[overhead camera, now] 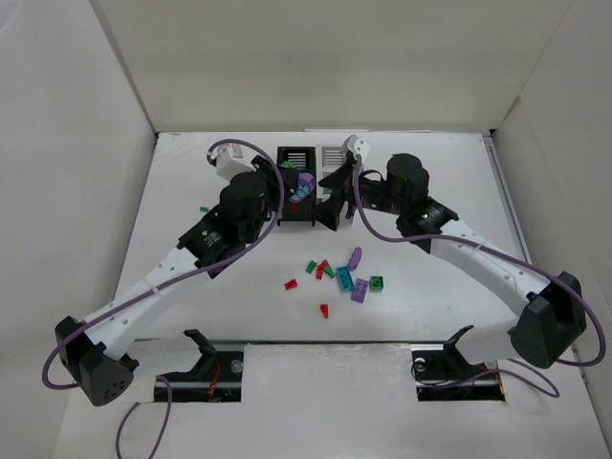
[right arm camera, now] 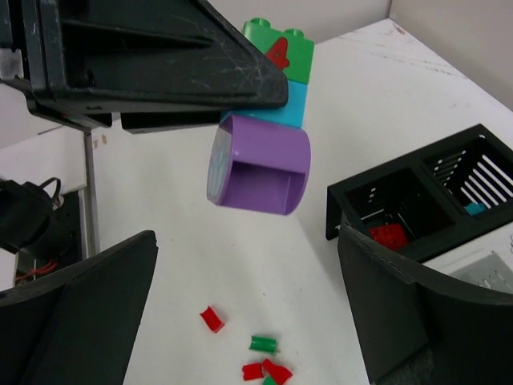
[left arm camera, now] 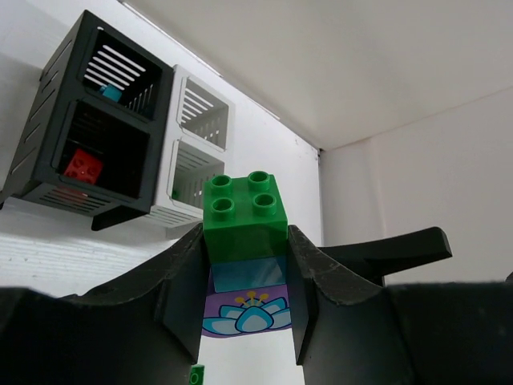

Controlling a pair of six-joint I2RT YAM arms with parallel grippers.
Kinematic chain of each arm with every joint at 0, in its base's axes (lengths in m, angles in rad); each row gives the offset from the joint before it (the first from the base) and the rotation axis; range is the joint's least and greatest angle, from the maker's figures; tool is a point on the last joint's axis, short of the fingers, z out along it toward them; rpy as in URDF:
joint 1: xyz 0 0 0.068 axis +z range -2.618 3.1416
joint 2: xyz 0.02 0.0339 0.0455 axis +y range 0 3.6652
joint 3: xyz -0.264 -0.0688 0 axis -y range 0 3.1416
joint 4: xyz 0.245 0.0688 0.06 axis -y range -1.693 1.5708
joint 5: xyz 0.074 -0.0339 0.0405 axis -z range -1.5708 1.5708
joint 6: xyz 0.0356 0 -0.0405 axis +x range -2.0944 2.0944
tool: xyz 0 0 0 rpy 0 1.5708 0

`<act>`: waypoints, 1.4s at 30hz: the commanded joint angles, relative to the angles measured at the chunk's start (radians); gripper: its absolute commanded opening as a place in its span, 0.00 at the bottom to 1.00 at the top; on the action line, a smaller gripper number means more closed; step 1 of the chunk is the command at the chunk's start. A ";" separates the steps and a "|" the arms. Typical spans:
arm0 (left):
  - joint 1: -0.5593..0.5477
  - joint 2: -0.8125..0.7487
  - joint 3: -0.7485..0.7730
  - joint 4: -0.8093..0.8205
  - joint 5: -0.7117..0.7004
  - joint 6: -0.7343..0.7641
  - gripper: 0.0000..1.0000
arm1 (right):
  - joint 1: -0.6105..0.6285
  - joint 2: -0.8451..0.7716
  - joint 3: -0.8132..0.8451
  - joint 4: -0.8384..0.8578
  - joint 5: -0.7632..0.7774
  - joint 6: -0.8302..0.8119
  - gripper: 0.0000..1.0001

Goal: Sort the legos into containers by color

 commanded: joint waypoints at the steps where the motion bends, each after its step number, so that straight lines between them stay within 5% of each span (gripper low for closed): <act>1: 0.000 -0.022 -0.018 0.080 0.025 0.030 0.30 | 0.022 0.016 0.071 0.099 -0.029 -0.015 0.98; 10: 0.000 -0.050 -0.038 0.122 0.053 0.030 0.29 | 0.022 0.092 0.151 0.109 -0.073 -0.015 0.94; 14: 0.000 -0.059 -0.047 0.131 0.053 0.040 0.29 | 0.031 0.102 0.151 0.109 -0.095 -0.015 0.85; 25: 0.000 -0.059 -0.056 0.159 0.094 0.049 0.27 | 0.031 0.102 0.160 0.109 -0.150 -0.024 0.36; 32: 0.000 -0.059 -0.044 0.140 0.047 0.060 0.27 | 0.009 0.091 0.131 0.109 -0.207 -0.034 0.18; 35: 0.023 -0.050 -0.018 0.116 0.025 0.072 0.27 | -0.021 0.068 0.084 0.109 -0.207 -0.034 0.18; 42: 0.209 0.016 -0.005 0.112 0.209 0.072 0.25 | -0.090 0.028 0.004 0.109 -0.207 -0.005 0.10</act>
